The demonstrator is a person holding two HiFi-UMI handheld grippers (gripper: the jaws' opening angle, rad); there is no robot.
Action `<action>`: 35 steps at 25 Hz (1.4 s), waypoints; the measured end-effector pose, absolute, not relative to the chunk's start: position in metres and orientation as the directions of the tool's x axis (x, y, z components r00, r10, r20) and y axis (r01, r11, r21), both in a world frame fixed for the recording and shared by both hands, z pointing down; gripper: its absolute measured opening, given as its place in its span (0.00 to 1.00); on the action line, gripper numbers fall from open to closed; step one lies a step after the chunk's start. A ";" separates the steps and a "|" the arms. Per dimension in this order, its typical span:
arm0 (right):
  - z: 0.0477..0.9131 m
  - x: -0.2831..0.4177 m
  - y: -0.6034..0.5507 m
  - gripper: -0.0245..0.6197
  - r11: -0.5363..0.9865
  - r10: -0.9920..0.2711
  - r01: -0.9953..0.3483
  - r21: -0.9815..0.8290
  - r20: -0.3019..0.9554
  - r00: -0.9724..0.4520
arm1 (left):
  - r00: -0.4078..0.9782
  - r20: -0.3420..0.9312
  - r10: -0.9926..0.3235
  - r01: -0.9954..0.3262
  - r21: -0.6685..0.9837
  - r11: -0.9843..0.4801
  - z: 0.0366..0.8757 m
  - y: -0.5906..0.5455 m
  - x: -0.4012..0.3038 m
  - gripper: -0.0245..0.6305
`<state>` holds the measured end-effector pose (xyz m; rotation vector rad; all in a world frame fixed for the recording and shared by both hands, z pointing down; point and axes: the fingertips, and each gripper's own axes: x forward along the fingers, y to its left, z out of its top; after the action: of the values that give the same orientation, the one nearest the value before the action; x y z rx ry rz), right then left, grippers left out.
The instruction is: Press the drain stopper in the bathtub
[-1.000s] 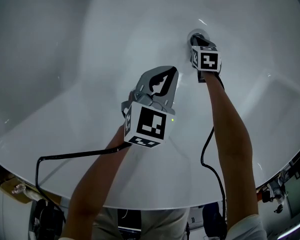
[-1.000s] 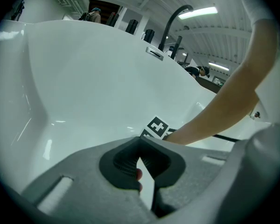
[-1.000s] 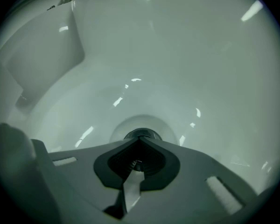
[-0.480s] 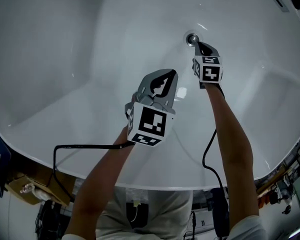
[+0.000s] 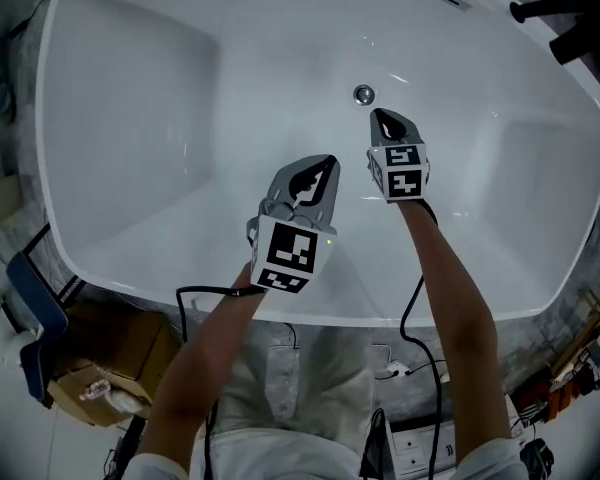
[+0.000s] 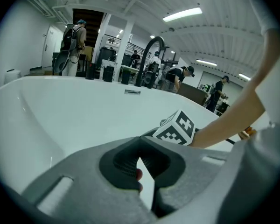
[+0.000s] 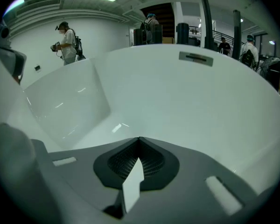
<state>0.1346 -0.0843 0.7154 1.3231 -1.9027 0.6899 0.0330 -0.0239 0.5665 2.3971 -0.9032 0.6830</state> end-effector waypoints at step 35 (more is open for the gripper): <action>0.179 0.014 0.063 0.03 0.277 -0.869 -0.957 -0.083 0.404 -0.286 | 0.757 0.479 -0.444 -0.591 0.212 -0.778 0.160 0.086 -0.067 0.04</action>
<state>0.0142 0.0625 0.1787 1.6758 -2.2711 0.4521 -0.0673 0.0865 0.1601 2.6022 -0.7957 0.5825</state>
